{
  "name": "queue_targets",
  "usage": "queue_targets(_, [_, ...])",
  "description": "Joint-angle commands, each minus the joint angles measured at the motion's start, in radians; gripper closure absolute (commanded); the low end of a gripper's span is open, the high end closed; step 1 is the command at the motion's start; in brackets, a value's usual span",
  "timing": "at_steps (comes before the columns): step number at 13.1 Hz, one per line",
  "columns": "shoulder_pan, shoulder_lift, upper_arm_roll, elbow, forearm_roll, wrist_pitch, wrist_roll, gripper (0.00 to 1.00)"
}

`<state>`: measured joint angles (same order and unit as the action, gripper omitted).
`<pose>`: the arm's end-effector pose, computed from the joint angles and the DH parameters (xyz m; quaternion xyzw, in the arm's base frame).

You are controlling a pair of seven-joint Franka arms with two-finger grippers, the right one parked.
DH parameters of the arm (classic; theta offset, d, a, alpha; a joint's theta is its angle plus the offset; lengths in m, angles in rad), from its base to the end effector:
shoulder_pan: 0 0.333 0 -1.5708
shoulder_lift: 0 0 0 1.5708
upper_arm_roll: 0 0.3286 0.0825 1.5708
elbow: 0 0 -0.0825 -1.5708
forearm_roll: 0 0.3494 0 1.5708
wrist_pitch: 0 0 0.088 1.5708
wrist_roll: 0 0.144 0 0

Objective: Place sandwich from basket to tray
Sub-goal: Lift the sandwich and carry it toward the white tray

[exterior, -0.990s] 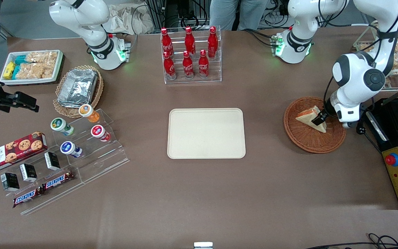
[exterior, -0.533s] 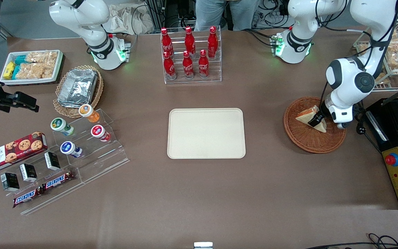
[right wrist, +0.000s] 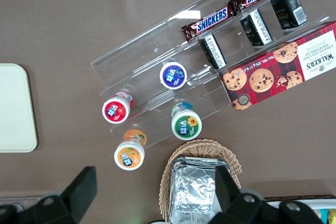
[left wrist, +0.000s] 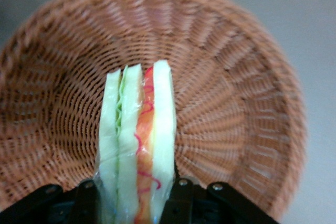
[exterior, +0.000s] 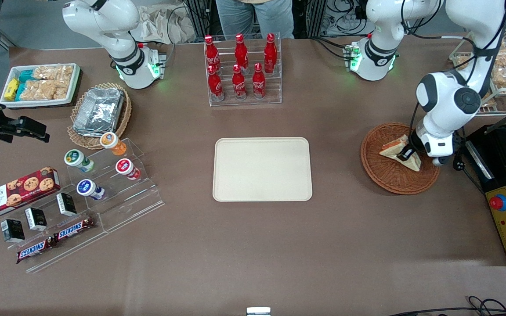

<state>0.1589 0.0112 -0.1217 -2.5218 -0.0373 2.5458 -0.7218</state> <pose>0.4432 0.0161 0.2783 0.9230 0.3847 0.0023 0.0127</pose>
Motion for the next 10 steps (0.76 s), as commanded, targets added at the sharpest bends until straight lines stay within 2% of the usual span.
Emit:
queue_targets(1, [-0.002,-0.066,-0.068,0.197,0.008,-0.31,0.053,1.0])
queue_targets(4, [-0.007,-0.014,-0.107,0.481,0.008,-0.66,0.157,1.0])
queue_targets(8, [-0.039,-0.057,-0.159,0.534,-0.035,-0.733,0.418,1.0])
queue_targets(10, [-0.084,-0.042,-0.222,0.567,-0.056,-0.733,0.426,1.0])
